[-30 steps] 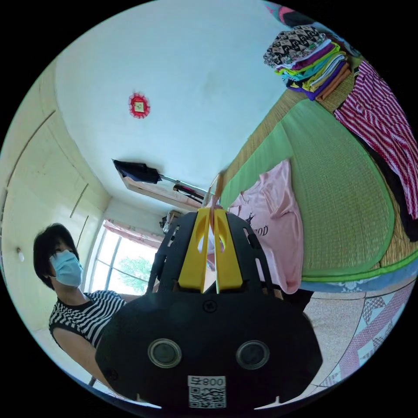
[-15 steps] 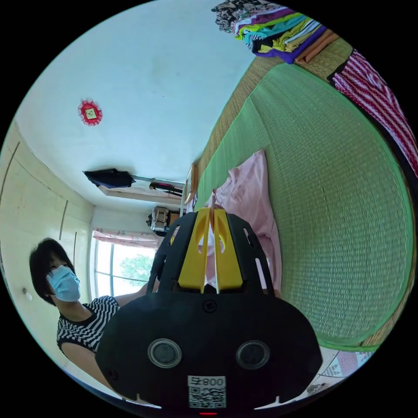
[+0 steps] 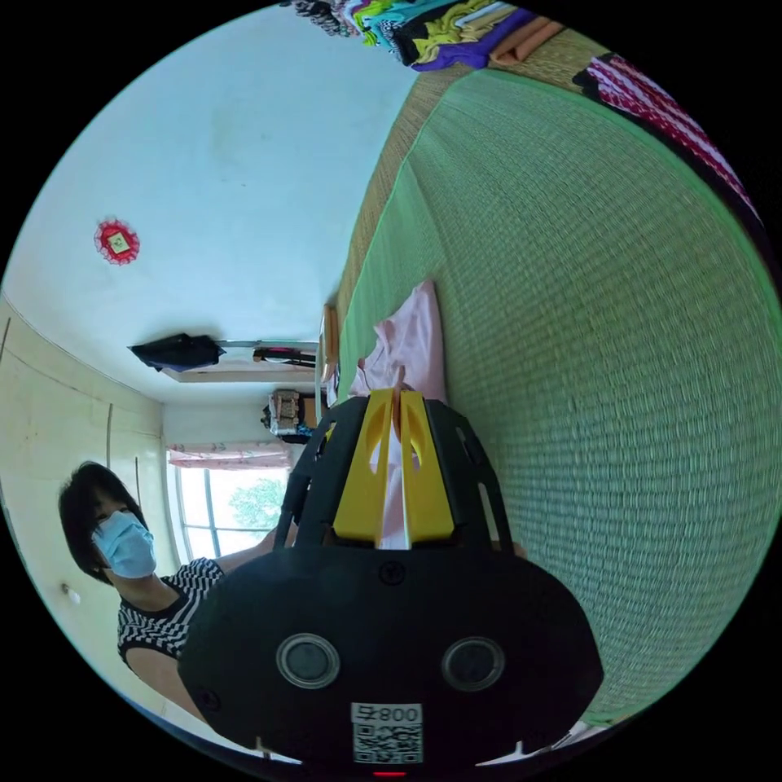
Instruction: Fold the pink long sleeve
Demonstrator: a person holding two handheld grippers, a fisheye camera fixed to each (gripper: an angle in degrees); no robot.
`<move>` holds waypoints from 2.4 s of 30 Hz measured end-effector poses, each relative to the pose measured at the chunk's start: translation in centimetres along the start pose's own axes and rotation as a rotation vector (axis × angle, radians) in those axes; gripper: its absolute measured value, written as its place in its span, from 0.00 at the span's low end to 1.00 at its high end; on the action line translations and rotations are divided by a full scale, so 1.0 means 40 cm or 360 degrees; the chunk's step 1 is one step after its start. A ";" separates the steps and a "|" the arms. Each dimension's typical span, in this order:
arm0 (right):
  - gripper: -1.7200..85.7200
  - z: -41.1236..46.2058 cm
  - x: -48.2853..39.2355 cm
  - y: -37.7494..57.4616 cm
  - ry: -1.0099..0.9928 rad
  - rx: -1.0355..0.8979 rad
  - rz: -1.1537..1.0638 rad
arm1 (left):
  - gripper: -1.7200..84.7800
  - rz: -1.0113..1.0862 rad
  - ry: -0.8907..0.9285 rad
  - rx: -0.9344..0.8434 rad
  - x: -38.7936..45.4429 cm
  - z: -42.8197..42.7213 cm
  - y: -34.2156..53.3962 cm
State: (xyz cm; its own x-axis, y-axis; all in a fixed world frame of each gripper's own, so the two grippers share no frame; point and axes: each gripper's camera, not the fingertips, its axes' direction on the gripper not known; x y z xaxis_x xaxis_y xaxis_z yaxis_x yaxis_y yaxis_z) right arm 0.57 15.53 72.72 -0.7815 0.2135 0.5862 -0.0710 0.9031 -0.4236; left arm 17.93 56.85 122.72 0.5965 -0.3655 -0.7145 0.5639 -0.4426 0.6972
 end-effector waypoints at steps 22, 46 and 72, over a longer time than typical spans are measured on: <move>0.07 0.117 -0.044 -0.111 0.0308 -0.0019 -0.0313 | 0.10 0.0214 -0.0237 -0.0096 0.083 0.035 -0.112; 0.02 0.186 -0.152 -0.106 0.0352 -0.0329 -0.0536 | 0.03 0.0479 -0.0265 -0.0420 0.173 0.046 -0.106; 0.03 0.159 -0.327 -0.051 0.0626 -0.0484 -0.0906 | 0.03 0.0333 -0.0400 -0.0523 0.116 -0.029 -0.019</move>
State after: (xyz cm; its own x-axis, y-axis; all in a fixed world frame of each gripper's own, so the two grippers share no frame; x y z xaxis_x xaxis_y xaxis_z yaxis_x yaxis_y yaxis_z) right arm 6.99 8.53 61.51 -0.3924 -0.2510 0.8849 -0.1789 0.9645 0.1943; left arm 20.92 56.45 118.93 0.5829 -0.6243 -0.5200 0.6214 -0.0698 0.7804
